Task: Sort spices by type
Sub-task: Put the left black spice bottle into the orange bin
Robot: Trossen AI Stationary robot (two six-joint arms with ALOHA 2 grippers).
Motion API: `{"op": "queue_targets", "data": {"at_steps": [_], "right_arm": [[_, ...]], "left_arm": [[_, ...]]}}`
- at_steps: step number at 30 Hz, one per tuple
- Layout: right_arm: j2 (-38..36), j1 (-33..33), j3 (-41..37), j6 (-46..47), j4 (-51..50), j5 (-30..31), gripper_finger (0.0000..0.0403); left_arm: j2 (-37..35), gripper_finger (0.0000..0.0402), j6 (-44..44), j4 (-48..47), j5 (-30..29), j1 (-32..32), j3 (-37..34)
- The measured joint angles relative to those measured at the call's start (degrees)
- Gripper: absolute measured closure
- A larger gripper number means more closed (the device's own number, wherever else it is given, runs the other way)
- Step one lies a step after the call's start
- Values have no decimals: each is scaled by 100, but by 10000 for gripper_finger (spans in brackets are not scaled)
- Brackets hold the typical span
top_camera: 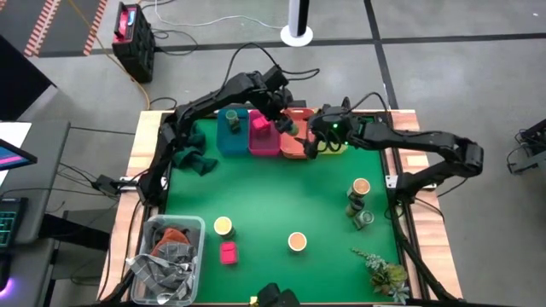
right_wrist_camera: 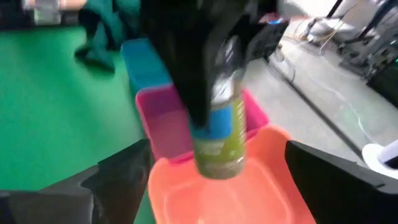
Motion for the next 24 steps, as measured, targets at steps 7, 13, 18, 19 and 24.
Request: {"op": "queue_targets", "data": {"at_steps": [7, 13, 18, 19, 24], "right_arm": [[557, 51, 1, -68, 572, -18, 26], [792, 51, 1, -57, 1063, 352, 44], [803, 27, 1, -159, 1250, 367, 73], [803, 14, 1, -187, 1256, 379, 79], [806, -58, 1, -204, 1257, 380, 99]], "left_arm": [[7, 200, -292, 35, -11, -22, 187], [9, 200, -457, -153, -107, -13, 361], [8, 200, -495, -206, 72, -39, 374], [3, 200, -497, -211, 99, -57, 380], [2, 200, -555, -200, 114, -109, 380]]}}
